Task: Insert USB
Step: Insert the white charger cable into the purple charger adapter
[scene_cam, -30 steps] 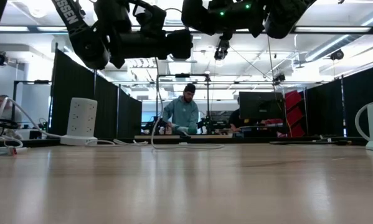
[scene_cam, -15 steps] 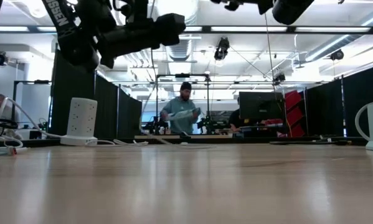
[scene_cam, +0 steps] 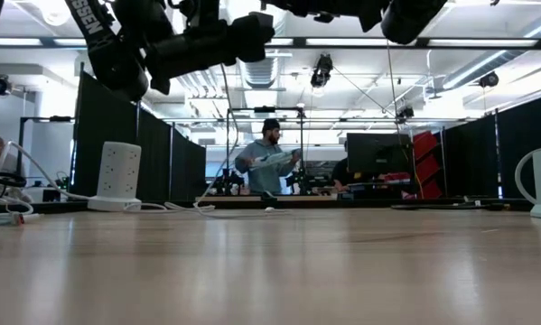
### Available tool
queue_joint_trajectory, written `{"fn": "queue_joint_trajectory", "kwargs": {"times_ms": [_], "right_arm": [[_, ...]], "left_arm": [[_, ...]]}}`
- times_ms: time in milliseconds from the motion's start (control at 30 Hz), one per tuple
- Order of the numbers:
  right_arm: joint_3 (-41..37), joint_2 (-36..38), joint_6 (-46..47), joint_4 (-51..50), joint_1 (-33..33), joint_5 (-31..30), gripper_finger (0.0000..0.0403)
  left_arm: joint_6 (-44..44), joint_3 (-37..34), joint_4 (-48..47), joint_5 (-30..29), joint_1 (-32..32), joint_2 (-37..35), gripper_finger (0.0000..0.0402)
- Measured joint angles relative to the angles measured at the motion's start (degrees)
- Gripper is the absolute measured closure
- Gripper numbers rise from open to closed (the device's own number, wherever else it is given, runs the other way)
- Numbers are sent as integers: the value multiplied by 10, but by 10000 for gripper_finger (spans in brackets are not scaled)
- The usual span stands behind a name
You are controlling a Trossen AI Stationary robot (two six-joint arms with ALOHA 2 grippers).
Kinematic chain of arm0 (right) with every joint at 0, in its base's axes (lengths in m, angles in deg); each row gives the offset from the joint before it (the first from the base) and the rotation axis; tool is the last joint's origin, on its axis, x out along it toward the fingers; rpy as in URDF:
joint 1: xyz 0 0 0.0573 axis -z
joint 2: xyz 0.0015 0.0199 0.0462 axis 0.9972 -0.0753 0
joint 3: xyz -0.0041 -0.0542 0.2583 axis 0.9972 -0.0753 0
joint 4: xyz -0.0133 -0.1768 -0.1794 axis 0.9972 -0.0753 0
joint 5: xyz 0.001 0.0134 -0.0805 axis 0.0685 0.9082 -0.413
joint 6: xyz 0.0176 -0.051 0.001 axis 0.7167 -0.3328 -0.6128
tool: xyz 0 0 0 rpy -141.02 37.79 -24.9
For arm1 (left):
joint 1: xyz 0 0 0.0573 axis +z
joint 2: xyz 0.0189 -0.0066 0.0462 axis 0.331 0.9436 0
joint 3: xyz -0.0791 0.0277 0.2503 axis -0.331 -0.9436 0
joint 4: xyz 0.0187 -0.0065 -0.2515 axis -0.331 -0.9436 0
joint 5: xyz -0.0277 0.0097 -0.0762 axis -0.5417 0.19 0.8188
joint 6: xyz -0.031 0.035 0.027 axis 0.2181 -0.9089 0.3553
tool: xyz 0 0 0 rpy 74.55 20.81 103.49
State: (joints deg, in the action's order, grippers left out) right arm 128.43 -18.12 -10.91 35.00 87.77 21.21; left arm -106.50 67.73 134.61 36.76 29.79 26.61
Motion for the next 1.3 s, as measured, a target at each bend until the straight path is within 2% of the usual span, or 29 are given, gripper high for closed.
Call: {"fn": "queue_joint_trajectory", "kwargs": {"times_ms": [333,1300], "right_arm": [[5,-4,-18,-9,-1,-20,389],[5,-5,-19,-12,10,-20,389]], "left_arm": [[-3,5,1,-19,-1,-1,282],[25,5,-4,-22,-4,0,282]]}}
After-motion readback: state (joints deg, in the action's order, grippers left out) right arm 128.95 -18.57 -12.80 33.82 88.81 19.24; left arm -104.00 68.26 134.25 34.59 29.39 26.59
